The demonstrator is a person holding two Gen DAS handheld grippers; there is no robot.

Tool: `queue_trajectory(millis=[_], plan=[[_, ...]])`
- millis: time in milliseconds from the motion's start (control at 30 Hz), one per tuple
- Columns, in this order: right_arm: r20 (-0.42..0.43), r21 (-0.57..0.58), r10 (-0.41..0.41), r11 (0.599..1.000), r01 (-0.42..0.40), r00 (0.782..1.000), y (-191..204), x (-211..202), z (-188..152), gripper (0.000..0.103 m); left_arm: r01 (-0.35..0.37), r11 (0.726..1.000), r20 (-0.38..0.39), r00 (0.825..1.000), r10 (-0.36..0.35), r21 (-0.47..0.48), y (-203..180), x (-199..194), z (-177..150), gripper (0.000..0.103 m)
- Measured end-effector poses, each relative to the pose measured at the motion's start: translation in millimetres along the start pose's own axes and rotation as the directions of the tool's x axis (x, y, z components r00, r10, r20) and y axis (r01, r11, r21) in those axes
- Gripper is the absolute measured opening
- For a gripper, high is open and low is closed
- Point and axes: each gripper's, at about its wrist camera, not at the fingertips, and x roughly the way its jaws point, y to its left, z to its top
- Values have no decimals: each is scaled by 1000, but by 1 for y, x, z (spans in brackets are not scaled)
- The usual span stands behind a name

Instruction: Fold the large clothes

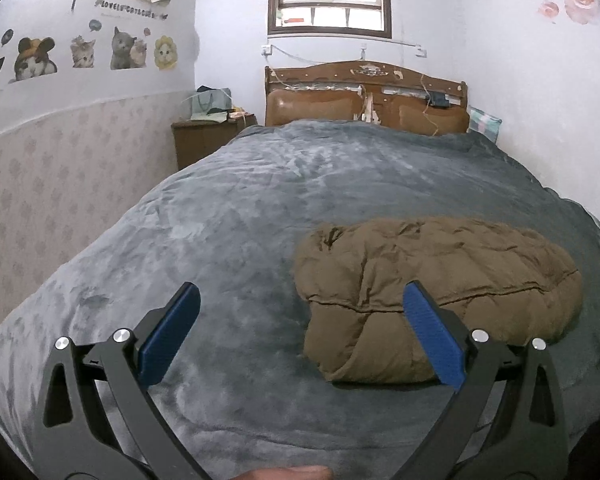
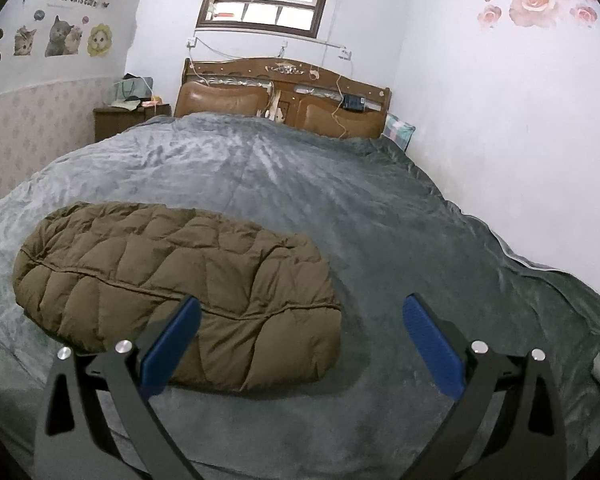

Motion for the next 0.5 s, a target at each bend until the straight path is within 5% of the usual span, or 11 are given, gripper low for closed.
queue_trajectory(millis=[500], plan=[[-16,1,7,1000,-7,1000,-1,3,-1,101,-20,1000,-20,1000,20,5,-1,4,0,100]])
